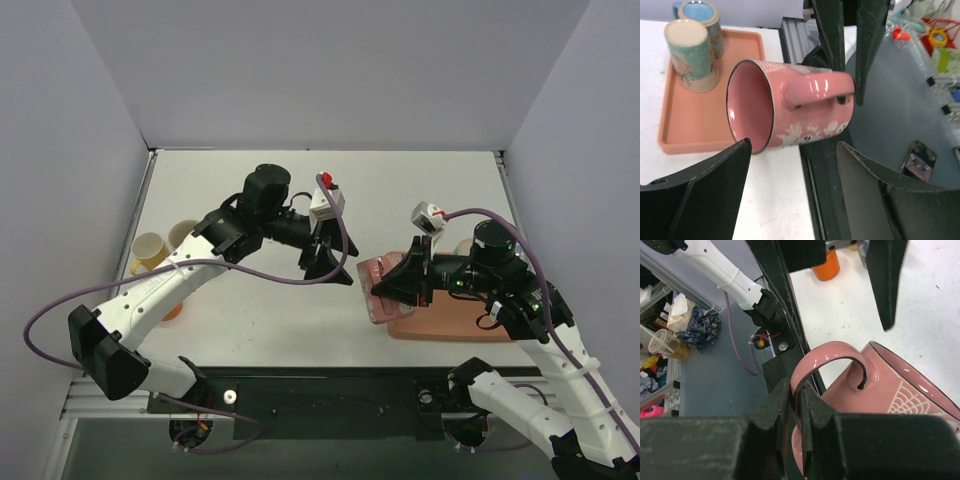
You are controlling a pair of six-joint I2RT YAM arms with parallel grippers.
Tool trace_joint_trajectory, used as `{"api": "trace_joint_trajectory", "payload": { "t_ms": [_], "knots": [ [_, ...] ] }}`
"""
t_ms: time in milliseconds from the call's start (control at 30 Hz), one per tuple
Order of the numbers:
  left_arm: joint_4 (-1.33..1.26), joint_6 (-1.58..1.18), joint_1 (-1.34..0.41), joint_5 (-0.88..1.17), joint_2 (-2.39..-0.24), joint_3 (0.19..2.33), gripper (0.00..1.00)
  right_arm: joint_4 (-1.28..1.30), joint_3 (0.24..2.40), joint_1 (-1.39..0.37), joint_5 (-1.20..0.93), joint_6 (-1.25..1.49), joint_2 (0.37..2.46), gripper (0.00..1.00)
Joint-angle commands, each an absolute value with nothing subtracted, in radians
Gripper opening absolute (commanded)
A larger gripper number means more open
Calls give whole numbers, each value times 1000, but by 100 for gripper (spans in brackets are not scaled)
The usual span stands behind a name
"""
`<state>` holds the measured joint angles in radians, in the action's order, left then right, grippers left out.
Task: Turn the mug right side up
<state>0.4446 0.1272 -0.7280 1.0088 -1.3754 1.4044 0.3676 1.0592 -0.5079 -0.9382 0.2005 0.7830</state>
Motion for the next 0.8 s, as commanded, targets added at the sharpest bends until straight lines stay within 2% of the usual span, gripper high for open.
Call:
{"api": "trace_joint_trajectory", "payload": {
  "t_ms": [0, 233, 433, 500, 533, 567, 600, 667, 767],
  "knots": [
    [220, -59, -756, 1042, -1413, 1421, 79, 244, 1131, -522, -1011, 184, 772, 0],
    [216, -66, -775, 1081, -1482, 1463, 79, 242, 1118, -525, -1012, 167, 770, 0],
    [258, -55, -828, 1132, -1468, 1372, 74, 262, 1114, -523, -1008, 130, 773, 0],
    [250, -64, -847, 1144, -1462, 1358, 60, 268, 1115, -523, -1011, 120, 776, 0],
    [253, -67, -851, 1150, -1456, 1355, 44, 271, 1114, -523, -1011, 114, 775, 0],
    [256, -69, -853, 1161, -1454, 1345, 37, 272, 1114, -523, -1011, 110, 779, 0],
    [268, -69, -850, 1164, -1447, 1344, 20, 273, 1112, -523, -1011, 109, 779, 0],
    [308, -49, -847, 1149, -1430, 1336, 0, 281, 1108, -522, -1009, 100, 782, 0],
    [334, -48, -825, 1089, -1405, 1327, 0, 304, 1080, -509, -983, 78, 778, 0]
  ]
}}
